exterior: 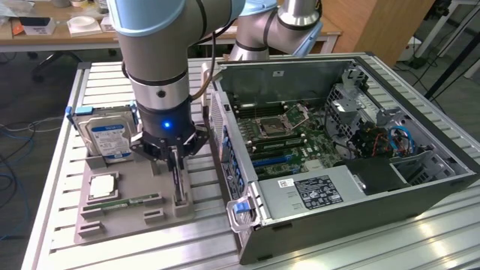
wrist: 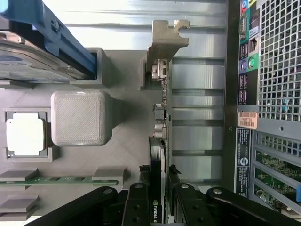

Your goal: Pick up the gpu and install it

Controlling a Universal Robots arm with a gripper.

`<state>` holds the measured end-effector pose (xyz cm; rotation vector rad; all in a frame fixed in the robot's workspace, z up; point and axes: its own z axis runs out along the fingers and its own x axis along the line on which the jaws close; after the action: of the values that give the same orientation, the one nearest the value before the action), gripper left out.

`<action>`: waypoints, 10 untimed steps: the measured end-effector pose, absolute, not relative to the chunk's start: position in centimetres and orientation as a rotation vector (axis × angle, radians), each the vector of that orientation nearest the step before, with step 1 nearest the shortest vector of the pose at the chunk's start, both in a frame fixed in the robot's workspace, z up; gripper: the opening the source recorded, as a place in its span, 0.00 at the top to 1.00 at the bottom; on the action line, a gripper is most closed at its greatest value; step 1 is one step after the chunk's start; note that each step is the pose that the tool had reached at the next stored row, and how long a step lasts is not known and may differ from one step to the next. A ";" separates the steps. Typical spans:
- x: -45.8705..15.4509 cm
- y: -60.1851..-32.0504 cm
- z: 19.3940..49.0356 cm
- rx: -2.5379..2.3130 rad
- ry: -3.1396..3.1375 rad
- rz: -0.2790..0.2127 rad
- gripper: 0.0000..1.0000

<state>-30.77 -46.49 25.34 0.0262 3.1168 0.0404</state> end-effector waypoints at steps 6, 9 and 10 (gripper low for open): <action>-30.8 -46.5 25.4 0.026 3.117 0.041 0.74; -30.8 -46.5 25.5 0.026 3.117 0.040 0.74; -30.8 -46.5 25.5 0.026 3.117 0.040 0.74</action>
<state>-30.77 -46.49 25.48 0.0263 3.1168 0.0404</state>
